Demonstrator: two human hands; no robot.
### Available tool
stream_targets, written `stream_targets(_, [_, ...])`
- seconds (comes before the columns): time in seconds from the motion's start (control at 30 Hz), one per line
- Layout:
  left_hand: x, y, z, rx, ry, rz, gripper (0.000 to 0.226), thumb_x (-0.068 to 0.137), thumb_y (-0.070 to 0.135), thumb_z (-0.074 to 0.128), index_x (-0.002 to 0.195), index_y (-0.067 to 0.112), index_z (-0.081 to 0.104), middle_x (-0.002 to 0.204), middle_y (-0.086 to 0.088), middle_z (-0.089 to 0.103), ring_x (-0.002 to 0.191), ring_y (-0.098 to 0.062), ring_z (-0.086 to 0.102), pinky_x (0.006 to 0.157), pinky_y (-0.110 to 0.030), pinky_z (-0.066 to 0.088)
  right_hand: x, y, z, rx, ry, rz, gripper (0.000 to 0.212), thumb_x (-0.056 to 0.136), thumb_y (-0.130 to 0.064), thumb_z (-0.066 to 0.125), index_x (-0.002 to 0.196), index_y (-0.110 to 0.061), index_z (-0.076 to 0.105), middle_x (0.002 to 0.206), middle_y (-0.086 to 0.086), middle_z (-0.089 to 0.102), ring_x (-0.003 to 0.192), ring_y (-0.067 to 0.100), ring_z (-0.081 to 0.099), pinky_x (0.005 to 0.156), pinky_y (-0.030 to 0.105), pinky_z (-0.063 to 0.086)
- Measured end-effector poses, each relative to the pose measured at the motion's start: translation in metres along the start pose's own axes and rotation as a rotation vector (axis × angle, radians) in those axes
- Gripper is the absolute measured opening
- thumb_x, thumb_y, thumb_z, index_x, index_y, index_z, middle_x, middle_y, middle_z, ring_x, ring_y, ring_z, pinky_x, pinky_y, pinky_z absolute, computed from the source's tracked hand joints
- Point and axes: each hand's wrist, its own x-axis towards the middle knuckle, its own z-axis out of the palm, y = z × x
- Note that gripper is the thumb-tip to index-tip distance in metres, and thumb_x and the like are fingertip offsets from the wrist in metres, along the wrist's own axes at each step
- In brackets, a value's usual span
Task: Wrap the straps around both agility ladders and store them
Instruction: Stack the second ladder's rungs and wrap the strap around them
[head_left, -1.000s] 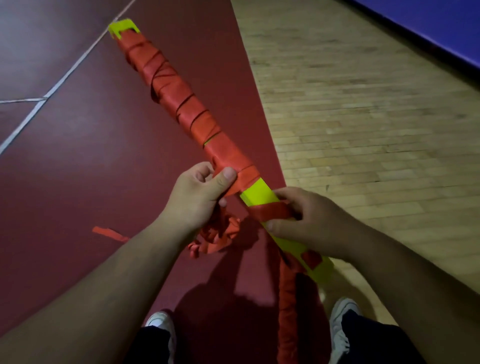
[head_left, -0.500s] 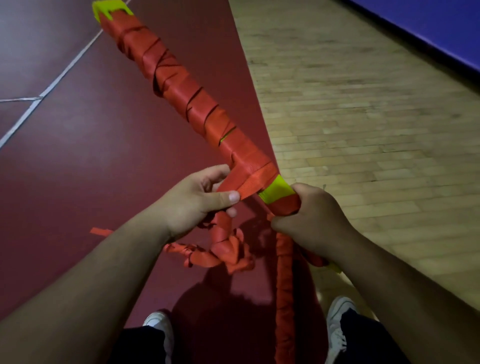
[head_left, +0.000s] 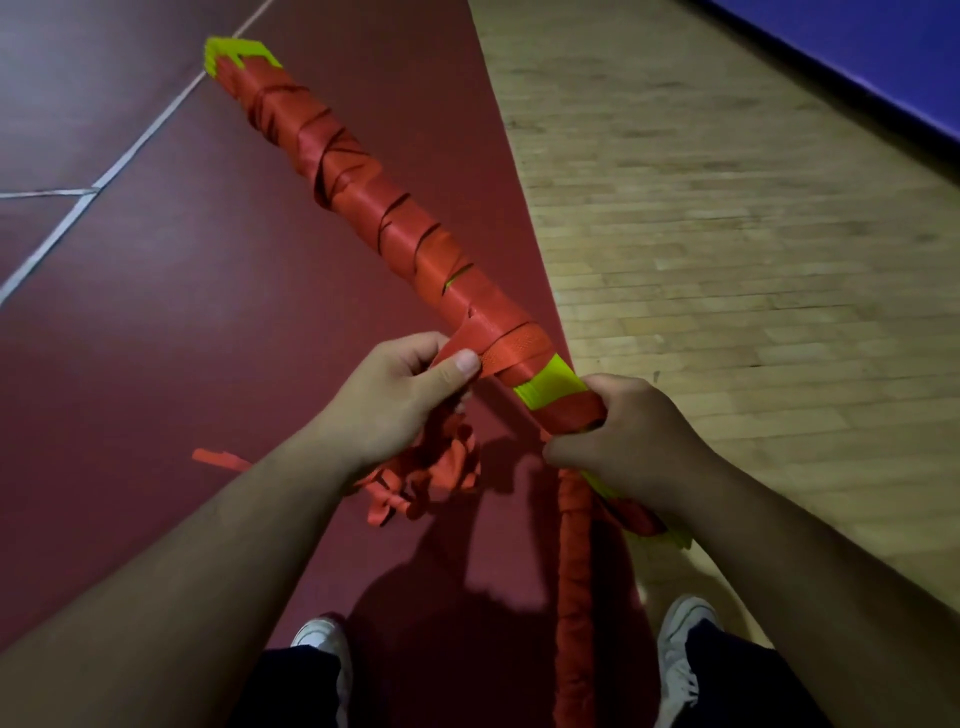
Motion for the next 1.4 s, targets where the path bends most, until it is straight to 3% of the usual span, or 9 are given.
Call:
stream_targets(0.13, [0.005,-0.009,-0.006,0.574,0.109,0.333,0.042,0.089,0.057,0.054,0.083,0.018,0.066,0.078,0.009,0.062,0.078,-0.016,0.056,0.074,-0.035,0.045,0.003,0.003,-0.002,-0.052,0.018,-0.006,0.024,0.064,-0.025,0.083,0.081,-0.018,0.068,0.070,0.002,0.068,0.067,0.019,0.065,0.060,0.036,0.051])
stream_targets(0.2, [0.005,-0.009,-0.003,0.683,0.132,0.408,0.037,0.090,0.055,0.053,0.086,0.021,0.068,0.084,0.015,0.056,0.084,-0.011,0.050,0.078,-0.031,0.039,0.004,0.005,-0.002,-0.066,0.035,0.001,0.024,0.064,-0.026,0.083,0.080,-0.017,0.067,0.068,0.002,0.067,0.065,0.019,0.064,0.057,0.034,0.049])
stream_targets(0.33, [0.005,-0.003,0.001,0.461,0.093,0.237,0.031,0.086,0.051,0.060,0.067,0.027,0.055,0.059,0.012,0.053,0.057,-0.003,0.051,0.055,-0.020,0.038,0.005,0.009,-0.002,-0.039,0.069,0.023,0.025,0.064,-0.026,0.084,0.074,-0.015,0.064,0.061,-0.002,0.062,0.055,0.012,0.057,0.050,0.026,0.042])
stream_targets(0.53, [0.004,-0.006,0.002,0.390,-0.017,0.049,0.029,0.093,0.046,0.062,0.081,0.020,0.069,0.071,0.003,0.071,0.065,-0.012,0.067,0.067,-0.036,0.057,0.001,0.008,-0.001,-0.098,0.038,-0.007,0.023,0.064,-0.026,0.082,0.077,-0.019,0.065,0.065,-0.002,0.063,0.058,0.011,0.059,0.050,0.025,0.043])
stream_targets(0.73, [0.001,-0.001,0.004,0.275,-0.113,-0.096,0.030,0.099,0.036,0.056,0.082,0.013,0.063,0.068,-0.004,0.068,0.054,-0.019,0.063,0.053,-0.028,0.051,0.000,0.006,0.001,-0.101,-0.003,-0.004,0.022,0.064,-0.024,0.080,0.080,-0.018,0.065,0.071,0.003,0.066,0.066,0.020,0.063,0.060,0.037,0.052])
stream_targets(0.8, [0.000,-0.002,0.004,0.171,-0.119,-0.143,0.035,0.098,0.040,0.057,0.088,0.007,0.062,0.072,-0.012,0.069,0.061,-0.027,0.067,0.060,-0.037,0.055,0.001,0.006,0.003,-0.084,-0.002,0.001,0.023,0.064,-0.024,0.080,0.080,-0.018,0.066,0.071,0.003,0.066,0.067,0.021,0.064,0.061,0.038,0.052])
stream_targets(0.9, [0.003,-0.008,0.001,0.238,-0.073,-0.104,0.056,0.085,0.062,0.056,0.093,0.008,0.067,0.088,-0.019,0.070,0.076,-0.026,0.066,0.080,-0.054,0.058,0.002,0.005,0.003,-0.061,0.000,0.011,0.021,0.065,-0.023,0.080,0.081,-0.019,0.067,0.072,0.003,0.068,0.068,0.021,0.065,0.062,0.038,0.052])
stream_targets(1.17, [0.003,-0.009,-0.001,0.343,-0.058,-0.096,0.059,0.086,0.069,0.045,0.097,0.017,0.072,0.097,-0.001,0.076,0.097,-0.022,0.070,0.092,-0.047,0.052,0.003,0.005,0.005,-0.065,-0.016,0.008,0.021,0.064,-0.025,0.080,0.081,-0.020,0.068,0.072,0.003,0.068,0.068,0.020,0.065,0.063,0.039,0.053])
stream_targets(1.4, [0.003,-0.004,0.003,0.360,0.033,-0.055,0.042,0.099,0.046,0.050,0.076,0.015,0.067,0.069,0.006,0.069,0.060,-0.005,0.059,0.069,-0.031,0.049,0.004,0.006,0.005,-0.049,-0.008,0.024,0.022,0.064,-0.025,0.080,0.081,-0.018,0.068,0.071,0.004,0.068,0.066,0.021,0.065,0.058,0.034,0.050])
